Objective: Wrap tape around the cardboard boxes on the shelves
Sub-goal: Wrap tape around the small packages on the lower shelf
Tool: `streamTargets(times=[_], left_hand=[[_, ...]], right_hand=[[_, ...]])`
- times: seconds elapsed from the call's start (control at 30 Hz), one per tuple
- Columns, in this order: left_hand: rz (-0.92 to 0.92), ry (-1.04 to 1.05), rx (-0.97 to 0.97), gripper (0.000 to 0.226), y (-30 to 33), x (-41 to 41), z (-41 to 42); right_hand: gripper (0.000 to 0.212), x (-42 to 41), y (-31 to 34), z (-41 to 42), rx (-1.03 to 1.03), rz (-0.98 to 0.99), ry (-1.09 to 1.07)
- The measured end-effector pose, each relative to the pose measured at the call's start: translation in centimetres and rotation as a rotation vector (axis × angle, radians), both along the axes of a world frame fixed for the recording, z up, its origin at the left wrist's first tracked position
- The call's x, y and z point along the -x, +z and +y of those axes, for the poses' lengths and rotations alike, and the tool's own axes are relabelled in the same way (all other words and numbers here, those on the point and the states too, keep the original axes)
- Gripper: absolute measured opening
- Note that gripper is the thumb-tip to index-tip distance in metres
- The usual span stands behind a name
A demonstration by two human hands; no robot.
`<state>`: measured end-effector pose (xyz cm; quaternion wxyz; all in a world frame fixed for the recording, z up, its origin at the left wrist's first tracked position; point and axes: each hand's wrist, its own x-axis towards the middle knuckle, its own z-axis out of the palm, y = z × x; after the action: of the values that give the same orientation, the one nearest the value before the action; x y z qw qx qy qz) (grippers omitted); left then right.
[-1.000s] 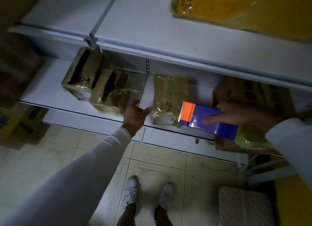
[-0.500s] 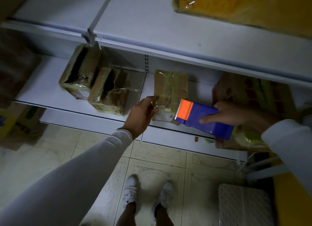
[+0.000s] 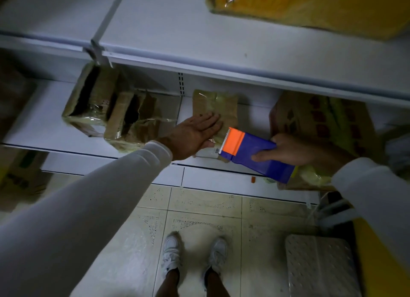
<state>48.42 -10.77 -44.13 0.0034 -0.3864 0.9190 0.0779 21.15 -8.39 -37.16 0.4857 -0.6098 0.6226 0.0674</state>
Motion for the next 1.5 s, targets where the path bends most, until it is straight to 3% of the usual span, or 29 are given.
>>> streamTargets(times=[0.27, 0.43, 0.67, 0.73, 0.8, 0.9, 1.1, 1.23, 1.4, 1.5], left_hand=[[-0.052, -0.061, 0.071, 0.066, 1.7, -5.6, 0.9], [-0.074, 0.019, 0.049, 0.083, 0.5, -3.8, 1.7], [-0.133, 0.054, 0.073, 0.066, -1.4, -3.5, 1.4], [-0.123, 0.053, 0.078, 0.065, -1.4, -3.5, 1.3], [-0.120, 0.057, 0.067, 0.065, -1.4, -3.3, 1.3], [-0.109, 0.071, 0.055, 0.071, -1.2, -3.0, 1.3], [-0.093, 0.110, 0.011, 0.091, -0.4, -2.3, 1.8], [-0.045, 0.131, 0.001, 0.088, -0.2, -2.6, 1.9], [0.008, 0.323, 0.058, 0.075, 0.1, 0.4, 2.6], [-0.016, 0.472, 0.082, 0.075, 0.0, 2.9, 3.1]], right_hand=[[0.041, -4.4, 0.1, 1.4, -0.039, -0.123, 0.008], [0.031, -4.2, -0.1, 1.9, -0.059, -0.142, -0.018], [0.026, -3.4, 0.3, 2.7, -0.069, -0.198, -0.039], [0.034, -2.0, 0.6, 3.2, -0.071, -0.206, -0.039], [0.042, -0.2, 1.3, 3.6, -0.048, -0.165, -0.038], [0.031, 0.4, 1.8, 4.0, -0.022, -0.078, -0.023], [0.030, -3.6, -1.3, 2.8, 0.065, 0.086, -0.036], [0.040, -4.7, -5.1, 3.6, 0.176, 0.436, 0.089], [0.036, -3.8, -6.8, 6.3, 0.035, 0.151, -0.319], [0.041, -3.6, -7.0, 6.8, 0.067, 0.080, -0.404]])
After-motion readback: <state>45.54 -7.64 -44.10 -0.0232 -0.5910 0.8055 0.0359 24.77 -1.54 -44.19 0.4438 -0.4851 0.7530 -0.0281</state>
